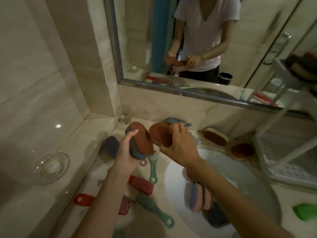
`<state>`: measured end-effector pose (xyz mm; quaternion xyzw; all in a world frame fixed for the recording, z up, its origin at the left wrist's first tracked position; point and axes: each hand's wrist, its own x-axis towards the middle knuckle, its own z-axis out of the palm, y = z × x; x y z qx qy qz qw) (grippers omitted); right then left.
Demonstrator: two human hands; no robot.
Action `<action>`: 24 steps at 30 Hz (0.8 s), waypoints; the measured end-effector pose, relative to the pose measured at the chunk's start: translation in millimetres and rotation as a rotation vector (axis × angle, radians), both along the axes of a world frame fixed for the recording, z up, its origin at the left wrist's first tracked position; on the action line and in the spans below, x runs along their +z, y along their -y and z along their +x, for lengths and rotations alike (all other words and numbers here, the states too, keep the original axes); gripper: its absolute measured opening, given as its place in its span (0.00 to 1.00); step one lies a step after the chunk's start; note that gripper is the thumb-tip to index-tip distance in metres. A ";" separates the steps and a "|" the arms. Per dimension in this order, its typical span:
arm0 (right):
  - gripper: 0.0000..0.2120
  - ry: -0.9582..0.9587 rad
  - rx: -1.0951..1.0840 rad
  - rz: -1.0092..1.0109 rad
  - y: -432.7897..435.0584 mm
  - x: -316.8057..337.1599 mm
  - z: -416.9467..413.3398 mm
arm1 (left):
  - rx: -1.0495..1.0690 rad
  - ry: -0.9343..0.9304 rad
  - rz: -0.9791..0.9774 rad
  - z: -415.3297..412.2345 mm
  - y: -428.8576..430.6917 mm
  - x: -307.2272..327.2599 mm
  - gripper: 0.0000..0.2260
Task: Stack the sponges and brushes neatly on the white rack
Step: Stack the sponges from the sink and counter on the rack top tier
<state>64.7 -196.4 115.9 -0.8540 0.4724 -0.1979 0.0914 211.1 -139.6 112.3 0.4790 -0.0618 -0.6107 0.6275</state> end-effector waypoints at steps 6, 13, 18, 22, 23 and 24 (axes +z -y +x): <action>0.25 0.037 -0.264 -0.128 2.0 55.4 -104.3 | -0.109 0.135 -0.017 -83.0 47.2 37.6 0.06; 0.24 0.160 -0.512 -0.180 11.5 108.7 -233.6 | -0.184 0.308 -0.133 -215.1 93.1 93.5 0.08; 0.20 0.279 -0.559 -0.215 25.9 140.9 -330.1 | -0.189 0.353 -0.236 -316.2 128.6 129.8 0.20; 0.23 0.382 -0.595 -0.242 47.7 161.9 -405.8 | -0.248 0.419 -0.247 -393.5 152.3 160.4 0.25; 0.23 0.401 -0.594 -0.233 53.2 165.9 -420.2 | -0.263 0.414 -0.250 -407.5 156.6 166.7 0.25; 0.23 0.416 -0.587 -0.229 59.5 170.4 -436.2 | -0.273 0.402 -0.256 -423.8 161.4 174.2 0.24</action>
